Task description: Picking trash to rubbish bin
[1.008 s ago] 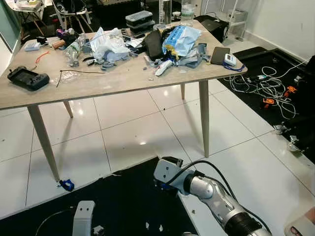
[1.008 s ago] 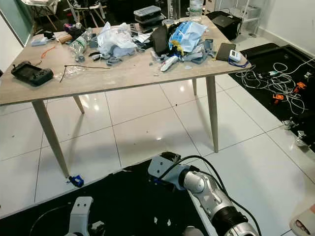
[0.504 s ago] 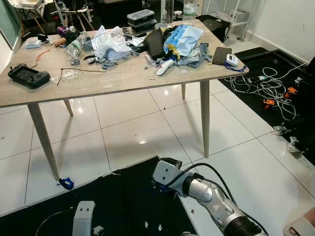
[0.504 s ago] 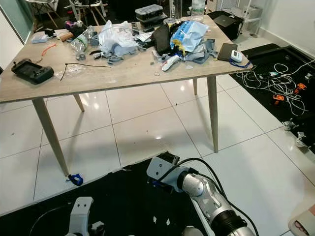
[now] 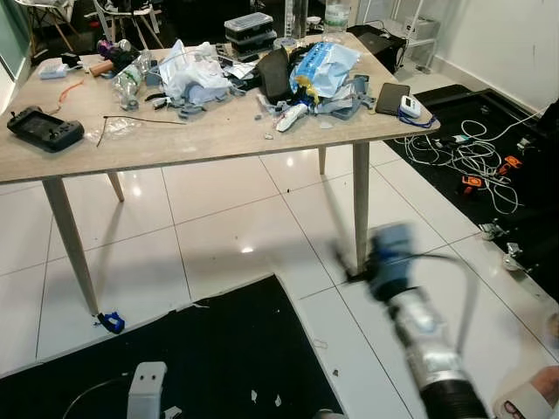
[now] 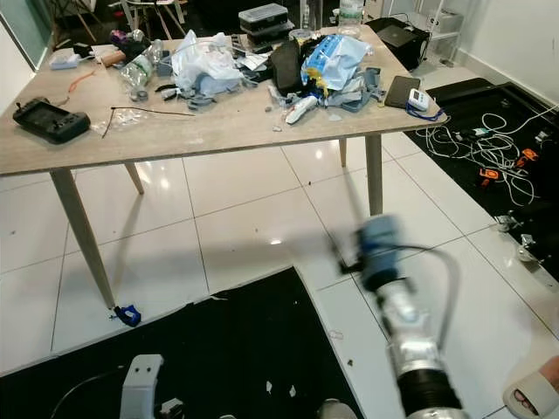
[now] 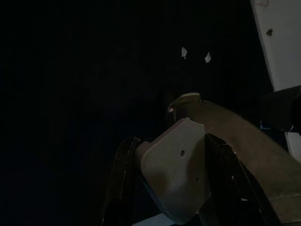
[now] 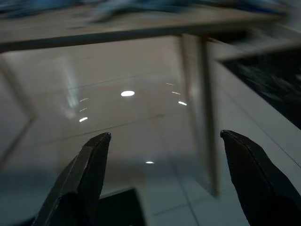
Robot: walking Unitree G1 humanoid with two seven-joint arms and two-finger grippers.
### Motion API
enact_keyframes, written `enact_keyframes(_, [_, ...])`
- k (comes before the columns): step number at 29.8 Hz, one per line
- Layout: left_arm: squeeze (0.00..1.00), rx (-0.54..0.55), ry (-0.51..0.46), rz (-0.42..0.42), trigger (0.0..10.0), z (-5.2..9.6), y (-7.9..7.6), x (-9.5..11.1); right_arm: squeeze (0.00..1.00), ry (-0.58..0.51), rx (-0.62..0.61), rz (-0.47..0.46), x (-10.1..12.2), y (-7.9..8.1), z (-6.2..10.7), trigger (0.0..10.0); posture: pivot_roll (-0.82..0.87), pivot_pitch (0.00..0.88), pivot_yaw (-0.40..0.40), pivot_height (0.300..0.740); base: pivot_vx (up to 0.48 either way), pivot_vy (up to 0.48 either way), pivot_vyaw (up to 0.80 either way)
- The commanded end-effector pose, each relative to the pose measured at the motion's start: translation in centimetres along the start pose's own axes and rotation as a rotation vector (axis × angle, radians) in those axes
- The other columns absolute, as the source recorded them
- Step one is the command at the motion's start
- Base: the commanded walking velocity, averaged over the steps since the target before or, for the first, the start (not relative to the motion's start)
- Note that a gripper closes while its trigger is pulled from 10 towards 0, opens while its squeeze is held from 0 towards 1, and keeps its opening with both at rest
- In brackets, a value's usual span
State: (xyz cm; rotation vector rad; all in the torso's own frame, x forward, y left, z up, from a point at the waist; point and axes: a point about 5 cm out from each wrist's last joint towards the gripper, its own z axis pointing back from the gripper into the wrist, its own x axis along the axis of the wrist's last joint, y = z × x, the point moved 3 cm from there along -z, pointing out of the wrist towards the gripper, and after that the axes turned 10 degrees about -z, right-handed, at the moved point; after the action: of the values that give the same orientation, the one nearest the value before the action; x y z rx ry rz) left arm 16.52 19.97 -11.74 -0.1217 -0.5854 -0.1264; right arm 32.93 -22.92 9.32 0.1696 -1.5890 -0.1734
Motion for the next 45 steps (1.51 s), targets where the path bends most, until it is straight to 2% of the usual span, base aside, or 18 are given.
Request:
enact_keyframes(1, [0.0,-0.001,0.031,-0.007,10.0,0.2,0.1,-0.9,0.0,0.072,-0.077,-0.062,-2.0,-1.5,1.2,10.0,-0.11,0.134,0.071,0.74,0.0,0.0,0.0])
enact_keyframes(2, [0.0,0.001,0.037,-0.009,10.0,0.4,0.3,-1.1,0.0,0.12,-0.155,-0.1,-3.3,-3.6,2.4,10.0,-0.11,0.132,0.07,0.74,0.0,0.0,0.0])
enact_keyframes(3, [0.0,0.001,0.037,-0.009,10.0,0.4,0.3,-1.1,0.0,0.12,-0.155,-0.1,-3.3,-3.6,2.4,10.0,-0.11,0.132,0.07,0.74,0.0,0.0,0.0])
enact_keyframes(5, [0.0,0.014,0.036,-0.015,10.0,0.6,1.1,-1.0,0.0,0.293,-0.27,-0.005,-7.8,-6.0,6.0,10.0,-0.09,0.12,0.08,0.74,0.0,0.0,0.0])
enact_keyframes(6, [0.0,0.022,0.037,-0.017,10.0,0.7,1.5,-1.0,0.0,0.373,-0.284,0.011,-10.0,-6.2,7.9,10.0,-0.08,0.093,0.075,0.74,0.0,0.0,0.0])
enact_keyframes(7, [0.0,0.022,0.037,-0.017,10.0,0.7,1.5,-1.0,0.0,0.373,-0.284,0.011,-10.0,-6.2,7.9,10.0,-0.08,0.093,0.075,0.74,0.0,0.0,0.0])
enact_keyframes(8, [0.0,0.032,0.035,-0.017,10.0,0.7,1.9,-0.8,0.0,0.437,-0.288,0.014,-11.6,-6.1,9.2,10.0,-0.08,0.093,0.075,0.74,0.0,0.0,0.0])
enact_keyframes(11, [0.0,0.094,-0.006,0.024,10.0,0.6,3.0,0.8,0.0,0.708,-0.34,0.034,-16.7,-5.7,13.9,10.0,-0.04,0.047,0.04,0.74,0.0,0.0,0.0])
enact_keyframes(13, [0.0,0.094,-0.006,0.024,10.0,0.6,3.0,0.8,0.0,0.708,-0.34,0.034,-16.7,-5.7,13.9,10.0,-0.04,0.047,0.04,0.74,0.0,0.0,0.0])
enact_keyframes(15, [0.0,0.118,-0.03,0.055,10.0,0.5,3.2,1.7,0.0,0.841,-0.361,0.063,-18.6,-5.6,16.3,10.0,-0.02,0.034,0.034,0.74,0.0,0.0,0.0])
enact_keyframes(16, [0.0,0.118,-0.03,0.055,10.0,0.5,3.2,1.7,0.0,0.841,-0.361,0.063,-18.6,-5.6,16.3,10.0,-0.02,0.034,0.034,0.74,0.0,0.0,0.0])
enact_keyframes(18, [0.0,0.106,-0.053,0.104,10.0,0.1,2.4,2.1,0.0,1.009,-0.344,0.041,-20.4,-5.4,19.8,10.0,-0.02,0.011,0.028,0.74,0.0,0.0,0.0])
enact_keyframes(22, [0.0,0.089,-0.015,0.091,10.0,-0.1,1.5,1.2,0.0,1.137,-0.284,0.057,-21.4,-5.1,22.2,10.0,0.0,0.0,0.009,0.74,0.0,0.0,0.0])
enact_keyframes(26, [0.0,0.099,0.012,0.108,10.0,-0.1,1.0,0.3,0.0,1.184,-0.235,0.121,-21.7,-4.9,22.9,10.0,0.0,0.0,0.008,0.74,0.0,0.0,0.0])
enact_keyframes(33, [0.0,0.096,0.111,0.094,10.0,0.2,0.1,-2.2,0.0,1.147,-0.207,0.172,-21.5,-3.9,20.2,10.0,-0.05,0.0,0.051,0.74,-0.262,0.0,0.0])
enact_keyframes(36, [0.0,0.074,0.1,0.067,10.0,0.0,-0.1,-1.5,0.0,1.107,-0.221,0.145,-21.1,-4.0,19.1,10.0,-0.05,0.0,0.059,0.74,-0.286,0.0,0.0])
enact_keyframes(39, [0.0,0.068,0.038,-0.003,10.0,-0.6,0.3,1.3,0.0,1.046,-0.289,0.13,-20.0,-5.2,17.5,10.0,-0.03,0.0,0.075,0.74,-0.307,0.0,0.0])
enact_keyframes(45, [0.0,0.078,0.04,-0.048,10.0,-0.3,1.3,1.7,0.0,1.056,-0.443,0.097,-19.9,-7.1,19.7,10.0,-0.03,0.0,0.059,0.74,-0.319,0.0,0.0])
